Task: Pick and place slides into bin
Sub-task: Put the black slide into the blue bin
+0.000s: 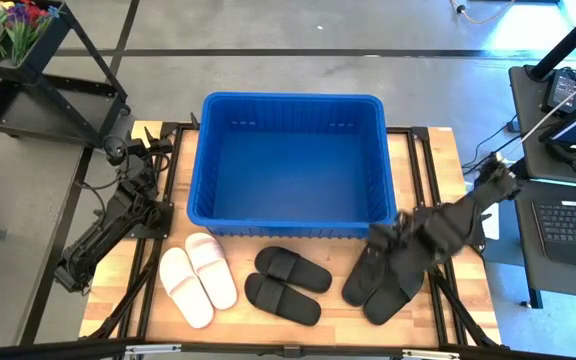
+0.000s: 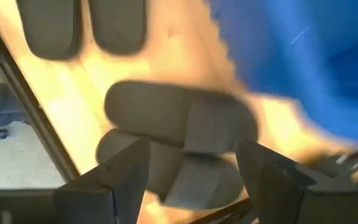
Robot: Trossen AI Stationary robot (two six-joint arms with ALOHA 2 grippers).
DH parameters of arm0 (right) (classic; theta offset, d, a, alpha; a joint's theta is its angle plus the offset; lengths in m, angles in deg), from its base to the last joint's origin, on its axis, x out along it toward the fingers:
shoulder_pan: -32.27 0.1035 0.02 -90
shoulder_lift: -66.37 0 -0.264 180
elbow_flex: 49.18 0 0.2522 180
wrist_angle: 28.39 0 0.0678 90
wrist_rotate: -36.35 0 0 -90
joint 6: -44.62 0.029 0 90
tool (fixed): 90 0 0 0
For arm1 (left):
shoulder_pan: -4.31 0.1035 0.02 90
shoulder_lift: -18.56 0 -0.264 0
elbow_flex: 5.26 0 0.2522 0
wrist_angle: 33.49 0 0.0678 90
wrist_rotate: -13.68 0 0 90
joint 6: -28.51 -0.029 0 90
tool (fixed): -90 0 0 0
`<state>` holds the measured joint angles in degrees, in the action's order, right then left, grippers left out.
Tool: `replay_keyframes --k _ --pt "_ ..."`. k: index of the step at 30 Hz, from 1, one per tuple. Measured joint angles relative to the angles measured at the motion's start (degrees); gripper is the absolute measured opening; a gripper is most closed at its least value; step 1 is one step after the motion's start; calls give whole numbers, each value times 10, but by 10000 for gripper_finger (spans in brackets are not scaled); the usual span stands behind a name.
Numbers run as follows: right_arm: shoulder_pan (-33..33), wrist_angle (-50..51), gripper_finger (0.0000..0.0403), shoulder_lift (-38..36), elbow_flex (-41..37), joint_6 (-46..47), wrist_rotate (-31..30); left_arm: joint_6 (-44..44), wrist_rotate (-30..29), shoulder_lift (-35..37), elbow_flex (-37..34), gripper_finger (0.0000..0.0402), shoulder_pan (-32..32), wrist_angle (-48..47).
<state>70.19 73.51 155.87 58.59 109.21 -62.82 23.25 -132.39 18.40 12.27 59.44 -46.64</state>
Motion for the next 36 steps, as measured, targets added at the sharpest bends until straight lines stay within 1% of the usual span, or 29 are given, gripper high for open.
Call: replay_keyframes --k 2,4,5,7,10,12,14,18,21,23,26,33,36 --pt "27 10 239 31 -7 79 14 12 0 0 0 224 0 -1" --pt "48 19 239 63 -24 148 51 27 1 0 0 224 0 -1" --pt "56 18 239 76 -35 166 74 35 2 0 0 224 0 -1" --pt "73 18 239 102 -55 194 114 53 5 0 0 224 0 -1" --pt "89 14 239 146 -90 222 177 77 25 0 0 224 0 -1" --pt "94 10 239 172 -110 221 220 82 45 0 0 224 0 -1" --pt "97 7 239 196 -126 212 244 82 62 0 0 224 0 -1" --pt "101 -23 239 228 -143 190 247 82 76 0 0 224 0 -1" --pt "100 -80 239 234 -154 189 240 82 76 0 0 224 0 -1" --pt "100 -92 239 233 -160 192 229 82 77 0 0 224 0 -1" --pt "101 -90 239 233 -172 192 211 82 77 0 0 224 0 -1" --pt "100 -70 238 233 -207 193 208 82 77 0 0 224 0 -1" --pt "100 -65 231 233 -213 193 208 82 77 0 0 224 0 -1"
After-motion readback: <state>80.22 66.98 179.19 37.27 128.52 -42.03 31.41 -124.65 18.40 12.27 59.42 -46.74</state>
